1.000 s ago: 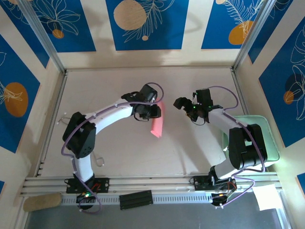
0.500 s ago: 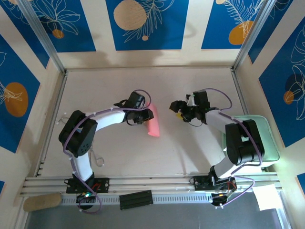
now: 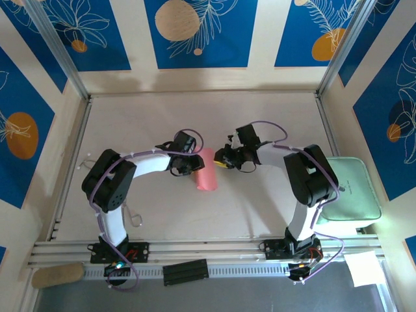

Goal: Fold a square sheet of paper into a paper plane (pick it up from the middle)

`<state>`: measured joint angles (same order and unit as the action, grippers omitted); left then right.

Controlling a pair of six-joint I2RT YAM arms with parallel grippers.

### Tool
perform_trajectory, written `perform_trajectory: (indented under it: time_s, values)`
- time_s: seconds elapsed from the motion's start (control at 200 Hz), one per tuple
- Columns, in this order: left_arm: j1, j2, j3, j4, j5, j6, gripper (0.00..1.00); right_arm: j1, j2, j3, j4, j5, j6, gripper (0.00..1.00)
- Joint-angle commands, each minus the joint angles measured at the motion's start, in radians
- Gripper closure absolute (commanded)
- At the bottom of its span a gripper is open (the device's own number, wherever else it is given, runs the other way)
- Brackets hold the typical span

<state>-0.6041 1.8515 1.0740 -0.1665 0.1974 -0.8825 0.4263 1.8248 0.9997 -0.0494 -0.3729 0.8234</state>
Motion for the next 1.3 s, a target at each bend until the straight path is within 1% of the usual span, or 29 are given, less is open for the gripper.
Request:
perform_trajectory:
  time_s: [0.0,0.125,0.285,0.395,0.475,0.605,0.695,0.84,0.945,1.035,1.171,1.296]
  values:
    - [0.009,0.02,-0.003,-0.034,-0.03,0.005,0.7,0.03,0.047,0.062,-0.108,0.019,-0.04,0.78]
    - [0.007,0.026,-0.002,-0.047,-0.035,0.007,0.7,0.048,0.094,0.103,-0.151,0.038,-0.056,0.81]
    - [0.007,0.025,-0.006,-0.056,-0.035,0.006,0.69,0.054,0.139,0.128,-0.191,0.045,-0.067,0.82]
    - [0.007,0.013,0.002,-0.086,-0.044,0.012,0.65,0.059,0.162,0.143,-0.225,0.064,-0.075,0.82]
    - [0.008,-0.005,0.011,-0.122,-0.057,0.019,0.59,0.061,0.177,0.151,-0.246,0.074,-0.079,0.82]
    - [0.008,-0.033,0.021,-0.196,-0.093,0.033,0.43,0.068,0.195,0.16,-0.27,0.075,-0.074,0.83]
    - [0.007,-0.031,0.02,-0.213,-0.093,0.042,0.4,0.073,0.201,0.162,-0.27,0.075,-0.069,0.82]
    - [0.0,0.013,0.038,-0.229,-0.061,0.05,0.4,0.072,0.193,0.177,-0.261,0.052,-0.052,0.82]
    - [-0.004,0.04,0.058,-0.267,-0.081,0.049,0.46,0.069,0.16,0.185,-0.231,0.021,-0.032,0.8]
    - [-0.004,0.059,0.06,-0.29,-0.113,0.036,0.5,0.058,0.107,0.173,-0.188,0.005,-0.006,0.75]
    - [-0.005,0.094,0.061,-0.3,-0.128,0.01,0.52,0.025,0.015,0.122,-0.152,0.047,0.027,0.66]
    - [-0.005,0.114,0.057,-0.309,-0.144,-0.013,0.53,-0.01,-0.06,0.055,-0.159,0.107,0.026,0.65]
